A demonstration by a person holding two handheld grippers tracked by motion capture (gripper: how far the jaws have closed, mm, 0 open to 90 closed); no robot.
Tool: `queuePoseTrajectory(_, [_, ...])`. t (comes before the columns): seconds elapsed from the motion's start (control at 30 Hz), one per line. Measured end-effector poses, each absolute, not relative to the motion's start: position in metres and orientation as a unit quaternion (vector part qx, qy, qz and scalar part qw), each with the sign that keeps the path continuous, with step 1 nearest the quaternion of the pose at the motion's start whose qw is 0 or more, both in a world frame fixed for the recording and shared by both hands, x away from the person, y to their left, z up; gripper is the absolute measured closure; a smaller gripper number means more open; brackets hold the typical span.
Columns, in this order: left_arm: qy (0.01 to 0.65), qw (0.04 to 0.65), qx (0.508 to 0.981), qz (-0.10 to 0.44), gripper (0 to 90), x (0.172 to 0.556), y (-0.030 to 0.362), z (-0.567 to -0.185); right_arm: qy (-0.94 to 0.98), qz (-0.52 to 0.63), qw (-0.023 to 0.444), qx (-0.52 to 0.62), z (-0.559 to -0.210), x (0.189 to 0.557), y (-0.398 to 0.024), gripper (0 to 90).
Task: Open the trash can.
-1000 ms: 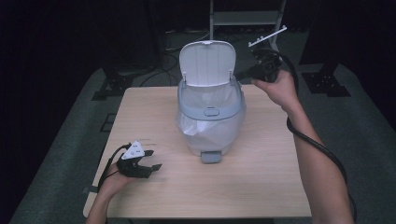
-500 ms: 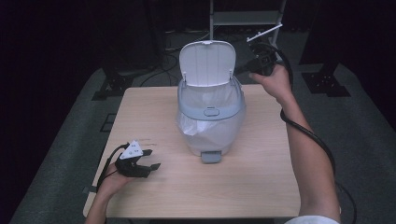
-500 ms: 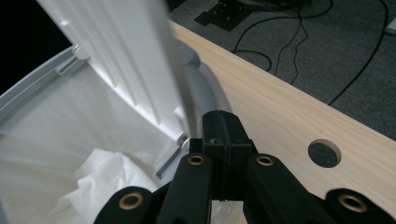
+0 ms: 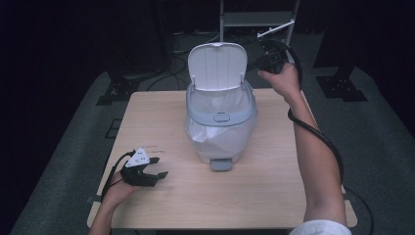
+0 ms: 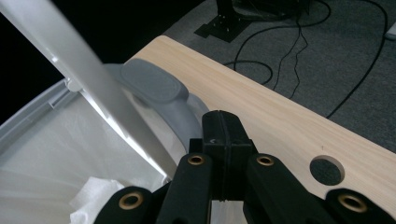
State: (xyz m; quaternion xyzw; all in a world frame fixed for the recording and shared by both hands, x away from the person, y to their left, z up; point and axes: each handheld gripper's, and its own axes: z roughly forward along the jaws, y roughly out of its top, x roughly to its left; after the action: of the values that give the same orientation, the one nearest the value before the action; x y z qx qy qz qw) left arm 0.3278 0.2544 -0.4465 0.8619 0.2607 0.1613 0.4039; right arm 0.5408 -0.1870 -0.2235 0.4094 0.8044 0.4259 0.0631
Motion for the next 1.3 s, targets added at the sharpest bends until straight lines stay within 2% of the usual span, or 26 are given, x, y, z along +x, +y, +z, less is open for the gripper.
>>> queuePoseTrajectory(0.67, [0.262,0.403,0.862,0.162,33.5,0.328,0.256,-0.447,0.795,0.461,0.041,0.391,-0.219,0.543,-0.183,89.7])
queuePoseTrajectory(1.3, [0.260,0.398,0.865,0.162,33.5,0.327,0.254,-0.448,0.826,0.460,0.033,0.323,-0.210,0.506,-0.179,89.8])
